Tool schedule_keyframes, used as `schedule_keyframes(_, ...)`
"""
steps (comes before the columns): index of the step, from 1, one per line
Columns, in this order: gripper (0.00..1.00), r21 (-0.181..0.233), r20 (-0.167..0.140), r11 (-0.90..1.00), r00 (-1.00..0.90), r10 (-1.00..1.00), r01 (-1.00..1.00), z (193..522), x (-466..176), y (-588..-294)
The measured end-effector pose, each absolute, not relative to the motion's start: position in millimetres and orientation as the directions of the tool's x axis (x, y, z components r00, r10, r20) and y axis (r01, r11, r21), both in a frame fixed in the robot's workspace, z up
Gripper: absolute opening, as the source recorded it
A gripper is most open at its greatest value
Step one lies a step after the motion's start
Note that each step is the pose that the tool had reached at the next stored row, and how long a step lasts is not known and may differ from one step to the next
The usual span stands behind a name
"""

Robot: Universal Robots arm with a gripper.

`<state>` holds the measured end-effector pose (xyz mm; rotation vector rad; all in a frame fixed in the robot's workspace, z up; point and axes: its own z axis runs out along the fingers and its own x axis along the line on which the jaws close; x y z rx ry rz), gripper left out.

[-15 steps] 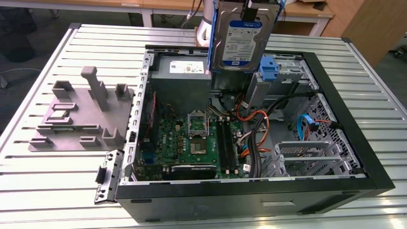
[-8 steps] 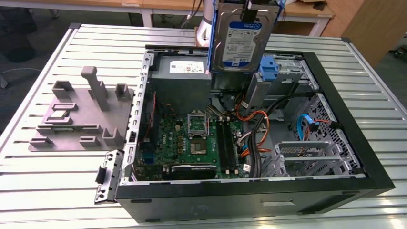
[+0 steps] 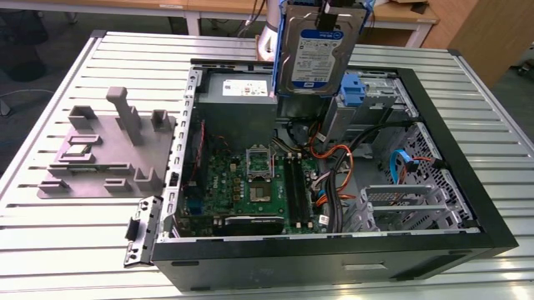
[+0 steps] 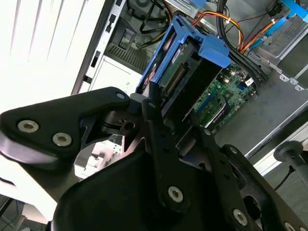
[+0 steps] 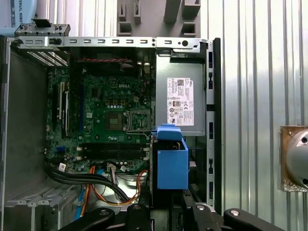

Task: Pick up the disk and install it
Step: 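Pick up the disk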

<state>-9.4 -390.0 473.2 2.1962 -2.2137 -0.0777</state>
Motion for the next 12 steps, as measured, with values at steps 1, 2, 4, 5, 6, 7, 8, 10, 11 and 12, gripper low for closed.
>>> schedule_keyframes(1, 0.35, 0.051, -0.019, 0.007, -0.008, -1.0, -0.999, 473, -9, -390)
schedule_keyframes(2, 0.35, 0.051, -0.019, 0.007, -0.008, -1.0, -0.999, 473, -9, -390)
schedule_keyframes(4, 0.35, 0.051, -0.019, 0.007, -0.008, -1.0, -0.999, 473, -9, -391)
schedule_keyframes(5, 0.35, 0.051, -0.019, 0.007, -0.008, -1.0, -0.999, 473, -9, -391)
schedule_keyframes(6, 0.35, 0.051, -0.019, 0.007, -0.008, -1.0, -0.999, 473, -9, -392)
schedule_keyframes(7, 0.35, 0.051, -0.019, 0.007, -0.008, -1.0, -0.999, 473, -9, -393)
schedule_keyframes(8, 0.35, 0.051, -0.019, 0.007, -0.008, -1.0, -0.999, 473, -9, -394)
schedule_keyframes(10, 0.35, 0.051, -0.019, 0.007, -0.008, -1.0, -0.999, 473, -9, -397)
schedule_keyframes(11, 0.35, 0.051, -0.019, 0.007, -0.008, -1.0, -0.999, 472, -9, -398)
schedule_keyframes(12, 0.35, 0.051, -0.019, 0.007, -0.008, -1.0, -0.999, 472, -9, -400)
